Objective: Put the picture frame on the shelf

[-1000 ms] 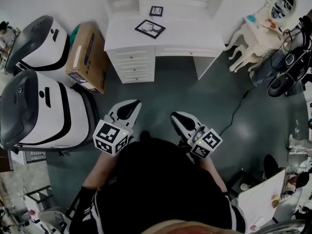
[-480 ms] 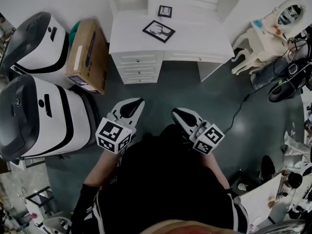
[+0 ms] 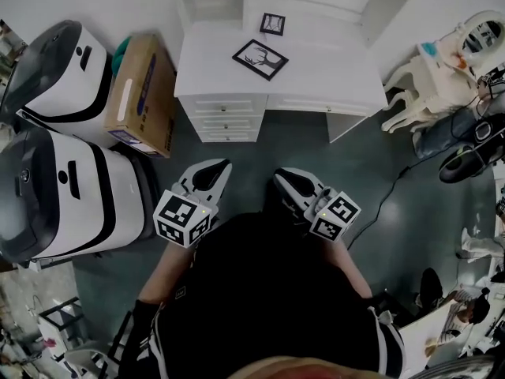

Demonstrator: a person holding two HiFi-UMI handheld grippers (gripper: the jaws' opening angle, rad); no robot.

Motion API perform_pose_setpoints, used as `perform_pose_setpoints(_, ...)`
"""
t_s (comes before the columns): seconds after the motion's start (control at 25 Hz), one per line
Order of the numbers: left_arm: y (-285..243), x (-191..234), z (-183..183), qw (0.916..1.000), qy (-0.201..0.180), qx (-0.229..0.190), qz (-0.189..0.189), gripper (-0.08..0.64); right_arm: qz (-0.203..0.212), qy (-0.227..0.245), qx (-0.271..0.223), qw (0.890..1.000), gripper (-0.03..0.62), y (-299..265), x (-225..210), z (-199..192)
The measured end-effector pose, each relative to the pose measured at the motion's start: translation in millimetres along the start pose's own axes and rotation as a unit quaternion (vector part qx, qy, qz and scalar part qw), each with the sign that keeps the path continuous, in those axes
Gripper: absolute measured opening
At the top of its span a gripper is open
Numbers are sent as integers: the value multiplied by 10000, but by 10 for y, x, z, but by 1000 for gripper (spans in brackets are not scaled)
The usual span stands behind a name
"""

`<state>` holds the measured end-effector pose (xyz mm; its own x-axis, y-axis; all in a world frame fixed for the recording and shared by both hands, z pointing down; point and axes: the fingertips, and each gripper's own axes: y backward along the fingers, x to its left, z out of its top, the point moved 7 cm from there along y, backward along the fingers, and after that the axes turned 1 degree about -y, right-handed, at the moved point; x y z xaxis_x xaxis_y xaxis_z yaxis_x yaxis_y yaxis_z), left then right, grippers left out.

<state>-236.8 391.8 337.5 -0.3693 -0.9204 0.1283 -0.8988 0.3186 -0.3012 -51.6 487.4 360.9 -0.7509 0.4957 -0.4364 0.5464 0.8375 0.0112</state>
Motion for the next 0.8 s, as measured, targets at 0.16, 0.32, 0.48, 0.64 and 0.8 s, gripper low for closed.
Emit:
perform_pose_setpoints(0.16,-314,53,236,9997,145,-57,189,8,281,-42,-10,9996,23,-67,-365,358)
perform_pose_setpoints(0.32,-739,156,488,9992,243,-49,323,8,399,76,42,9992,23,-96,-797,733)
perform_pose_setpoints(0.48,-1192,240,645,9988,363,-29,339,8,380,-69,-75,9992,23,-16,-1259,885)
perform_pose_setpoints(0.64,-1655,301,764,9986,446,54,278,8,277,-226,-100,9993,23,117,-1701,946)
perform_pose_setpoints(0.8,-1994,344,779,9983,474,231,234,8,148,-308,39,9994,23,253,-2064,961)
